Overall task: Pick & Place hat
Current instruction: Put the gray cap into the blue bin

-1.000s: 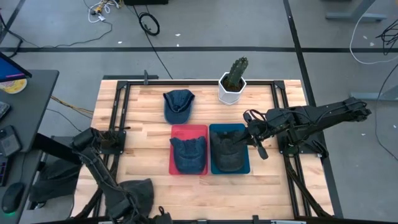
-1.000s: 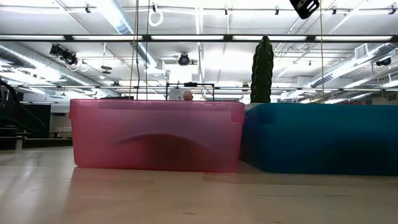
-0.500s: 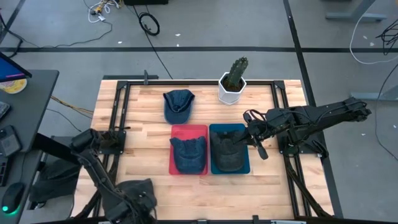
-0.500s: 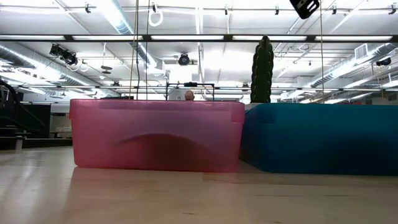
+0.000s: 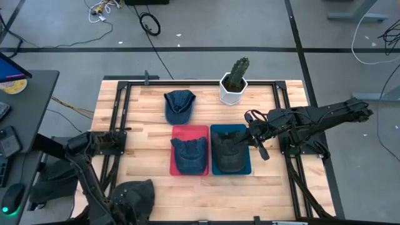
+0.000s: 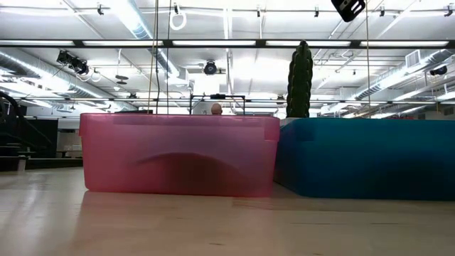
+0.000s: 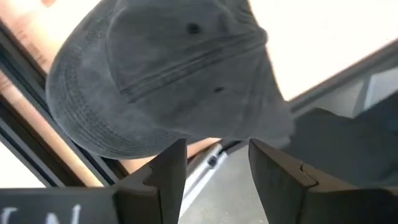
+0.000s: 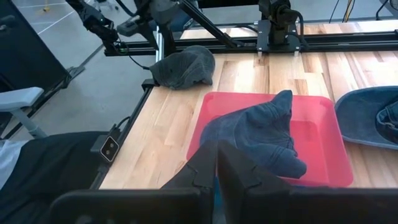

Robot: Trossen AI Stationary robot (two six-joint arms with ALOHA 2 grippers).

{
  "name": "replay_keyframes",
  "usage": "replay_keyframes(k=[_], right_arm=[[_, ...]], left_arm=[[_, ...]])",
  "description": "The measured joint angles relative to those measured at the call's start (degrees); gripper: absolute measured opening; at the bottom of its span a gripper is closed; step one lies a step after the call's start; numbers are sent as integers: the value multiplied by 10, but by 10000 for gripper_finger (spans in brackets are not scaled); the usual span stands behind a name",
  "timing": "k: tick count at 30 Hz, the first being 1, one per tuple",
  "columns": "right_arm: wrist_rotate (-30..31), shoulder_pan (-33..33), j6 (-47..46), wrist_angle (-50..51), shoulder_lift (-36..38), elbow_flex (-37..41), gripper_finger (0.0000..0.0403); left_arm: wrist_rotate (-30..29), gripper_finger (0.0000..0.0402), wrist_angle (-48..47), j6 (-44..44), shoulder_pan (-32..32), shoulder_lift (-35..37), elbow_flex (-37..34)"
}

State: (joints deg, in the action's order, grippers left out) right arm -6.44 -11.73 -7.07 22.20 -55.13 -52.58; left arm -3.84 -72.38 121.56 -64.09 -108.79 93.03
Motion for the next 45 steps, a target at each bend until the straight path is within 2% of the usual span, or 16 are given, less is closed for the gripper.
replay_keyframes(k=[15, 20, 30, 33, 35, 37, 38, 45], right_arm=[[0, 0, 0, -8, 0, 0, 20], [0, 0, 0, -8, 0, 0, 20], [0, 0, 0, -28, 0, 0, 20], [0, 0, 0, -30, 0, 0, 20], [0, 0, 0, -30, 0, 0, 20], [0, 0, 0, -30, 0, 0, 20], [0, 0, 0, -30, 0, 0, 20], [0, 0, -21, -38, -4, 14, 20]], left_arm=[[7, 176, -5, 40, -7, 0, -64], [25, 176, 53, 51, -15, 7, -120], [20, 174, 148, 35, -13, 12, -196], [24, 146, 163, 7, -13, 12, -204], [31, 100, 163, -6, -13, 14, -203], [34, 36, 170, -20, -13, 25, -203], [35, 20, 173, -23, -13, 32, -202], [35, 4, 174, -52, -13, 80, -202]])
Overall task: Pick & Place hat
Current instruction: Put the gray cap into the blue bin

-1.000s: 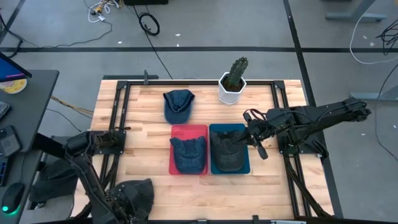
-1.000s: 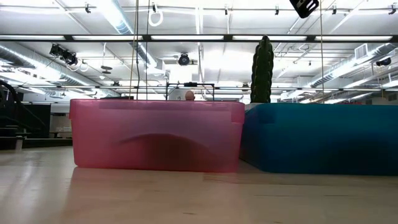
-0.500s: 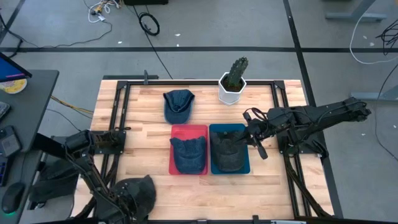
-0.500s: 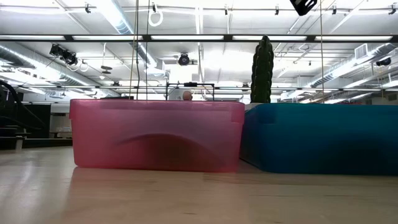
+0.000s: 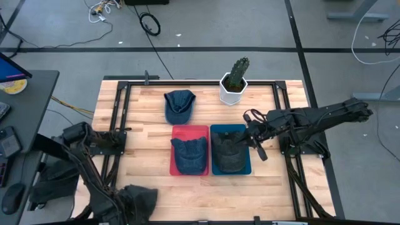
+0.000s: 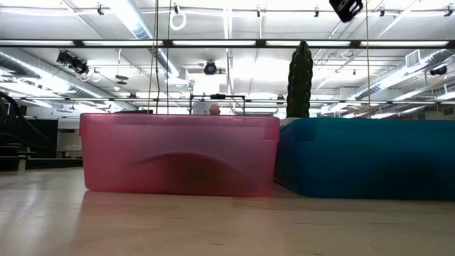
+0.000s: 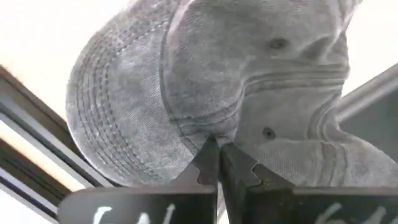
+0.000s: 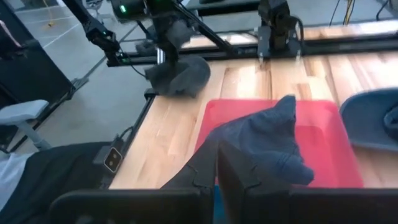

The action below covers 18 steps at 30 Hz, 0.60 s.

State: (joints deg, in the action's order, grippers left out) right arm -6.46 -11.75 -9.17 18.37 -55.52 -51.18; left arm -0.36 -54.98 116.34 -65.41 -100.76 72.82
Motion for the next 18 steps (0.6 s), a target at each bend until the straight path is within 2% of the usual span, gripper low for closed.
replay_keyframes(k=[4, 10, 14, 18], right_arm=[[0, 0, -9, -86, -5, 63, 20], [0, 1, 21, -246, -17, 136, 20], [0, 0, 36, -274, -23, 140, 20], [-8, -5, 37, -292, -29, 137, 20]], left_arm=[[10, 3, -1, -53, 13, 19, 16], [14, 2, -28, -176, 66, 17, 107], [18, 1, -95, -263, 111, 13, 171], [48, 1, -174, -345, 163, 13, 220]])
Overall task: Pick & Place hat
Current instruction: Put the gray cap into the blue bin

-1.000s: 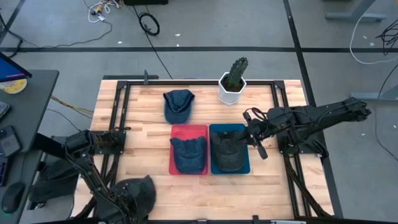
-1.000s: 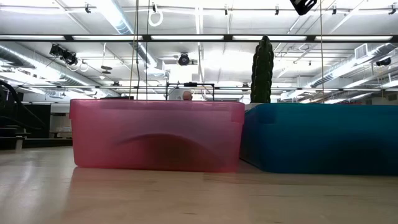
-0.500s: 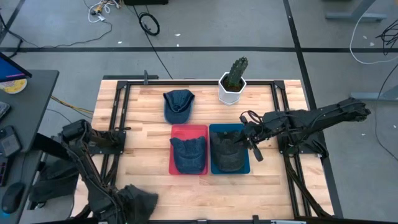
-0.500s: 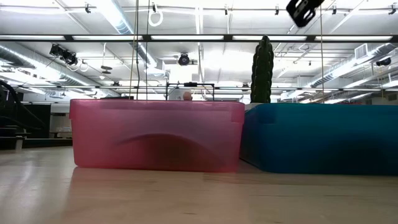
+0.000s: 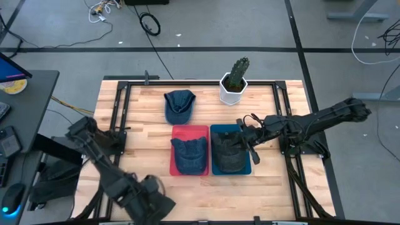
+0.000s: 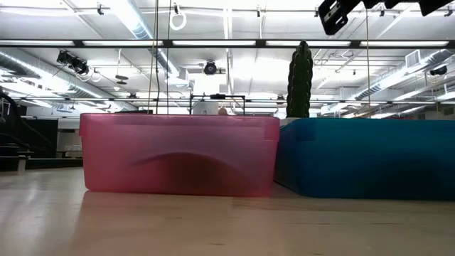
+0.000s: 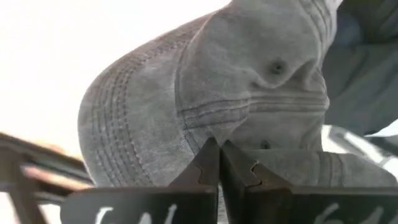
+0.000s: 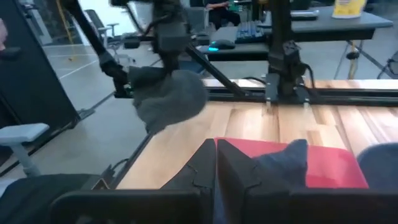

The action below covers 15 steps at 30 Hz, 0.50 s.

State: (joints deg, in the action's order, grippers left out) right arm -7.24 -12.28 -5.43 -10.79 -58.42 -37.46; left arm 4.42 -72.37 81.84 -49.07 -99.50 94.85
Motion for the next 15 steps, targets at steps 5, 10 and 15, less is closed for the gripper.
replay_keyframes(k=[5, 10, 15], right_arm=[[15, -13, 12, -55, -26, 0, 20], [37, -18, 26, -147, -69, -1, 20], [32, -28, 60, -166, -118, -7, 20]], left_arm=[[5, 1, -30, -117, 72, 0, 38], [5, 1, -26, -228, 144, 0, 52], [3, 1, -25, -324, 209, 0, 53]])
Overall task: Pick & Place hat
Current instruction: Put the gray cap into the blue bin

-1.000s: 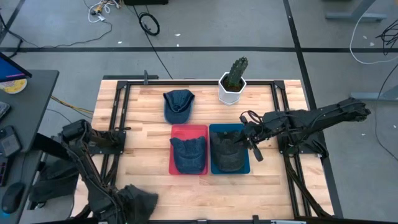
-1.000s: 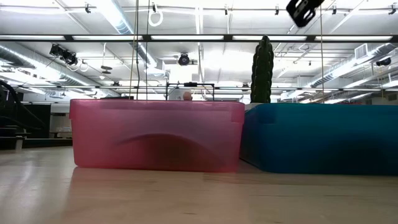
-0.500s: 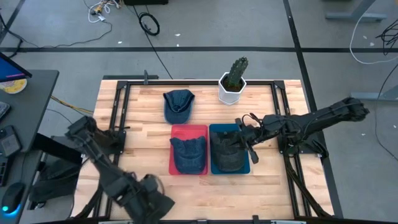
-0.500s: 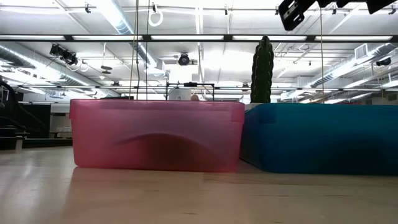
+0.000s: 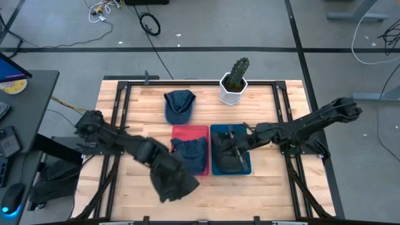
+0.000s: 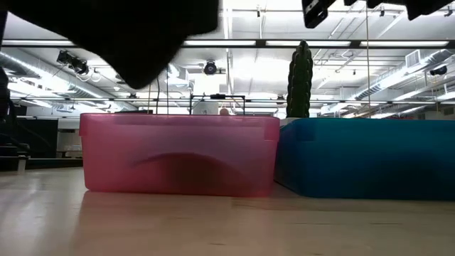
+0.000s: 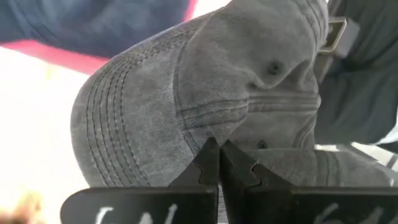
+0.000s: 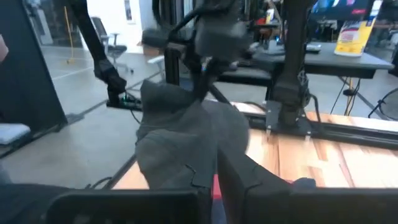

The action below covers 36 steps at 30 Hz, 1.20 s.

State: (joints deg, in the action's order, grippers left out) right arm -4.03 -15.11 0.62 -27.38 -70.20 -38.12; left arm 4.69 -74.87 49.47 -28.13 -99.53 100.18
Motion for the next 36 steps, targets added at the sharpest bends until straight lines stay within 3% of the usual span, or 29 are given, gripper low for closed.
replay_keyframes(k=[4, 8, 14, 23, 28, 36], right_arm=[[0, -5, 3, 25, -36, -40, 24], [4, -9, 3, 92, -84, -88, 55], [26, -9, 20, 60, -146, -122, 145], [27, -8, 15, -73, -214, -129, 274], [31, -7, 1, -65, -259, -172, 284], [31, -10, 2, 45, -310, -251, 264]], left_arm=[[0, 1, 0, -48, 36, 0, 0], [0, 1, 1, -91, 57, 0, 0], [0, 1, 2, -102, 65, 0, 0], [-6, 1, 25, -124, 62, 0, 0], [-14, 1, 48, -142, 66, 0, 0], [-23, 1, 57, -158, 83, 0, 0]])
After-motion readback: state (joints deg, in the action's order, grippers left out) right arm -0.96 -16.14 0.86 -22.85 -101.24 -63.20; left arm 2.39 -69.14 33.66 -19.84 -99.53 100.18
